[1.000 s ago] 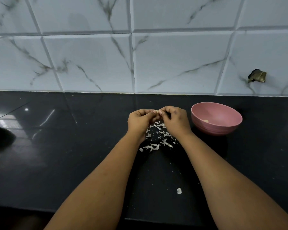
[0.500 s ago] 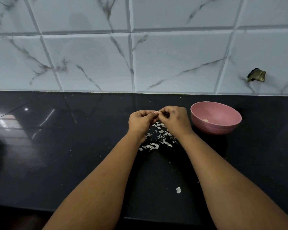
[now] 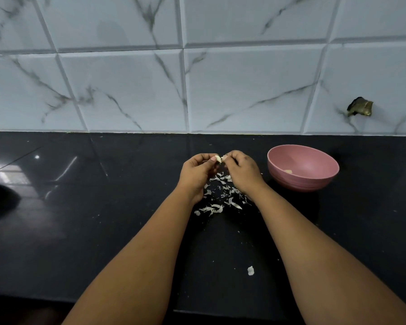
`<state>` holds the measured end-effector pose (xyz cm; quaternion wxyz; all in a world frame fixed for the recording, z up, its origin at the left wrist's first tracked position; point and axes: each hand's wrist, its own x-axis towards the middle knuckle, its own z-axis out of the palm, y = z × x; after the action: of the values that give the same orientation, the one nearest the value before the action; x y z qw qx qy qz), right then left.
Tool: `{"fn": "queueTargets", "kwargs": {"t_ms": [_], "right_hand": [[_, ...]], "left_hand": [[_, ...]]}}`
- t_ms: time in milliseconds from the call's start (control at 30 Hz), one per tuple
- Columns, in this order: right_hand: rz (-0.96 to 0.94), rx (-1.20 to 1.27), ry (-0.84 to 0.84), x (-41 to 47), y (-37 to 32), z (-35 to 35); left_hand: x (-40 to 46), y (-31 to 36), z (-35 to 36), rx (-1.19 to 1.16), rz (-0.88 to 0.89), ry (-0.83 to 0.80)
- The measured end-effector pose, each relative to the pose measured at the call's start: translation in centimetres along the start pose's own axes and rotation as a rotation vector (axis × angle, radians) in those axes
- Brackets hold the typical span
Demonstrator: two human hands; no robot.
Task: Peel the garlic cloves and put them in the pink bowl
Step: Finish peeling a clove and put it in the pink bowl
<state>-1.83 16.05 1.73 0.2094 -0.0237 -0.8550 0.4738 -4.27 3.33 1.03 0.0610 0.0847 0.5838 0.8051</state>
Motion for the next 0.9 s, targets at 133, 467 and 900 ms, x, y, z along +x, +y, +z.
{"fn": "queueTargets", "kwargs": {"t_ms": [133, 467, 900], "right_hand": [[0.045, 0.08, 0.018, 0.25, 0.06, 0.02], [-0.08, 0.033, 0.173, -0.08, 0.56, -0.8], [0.004, 0.221, 0.055, -0.31, 0.06, -0.23]], "left_hand": [[0.12, 0.03, 0.0, -0.019, -0.006, 0.003], [-0.01, 0.05, -0.01, 0.03, 0.029, 0.033], [0.17, -0.4, 0.14, 0.073, 0.081, 0.034]]}}
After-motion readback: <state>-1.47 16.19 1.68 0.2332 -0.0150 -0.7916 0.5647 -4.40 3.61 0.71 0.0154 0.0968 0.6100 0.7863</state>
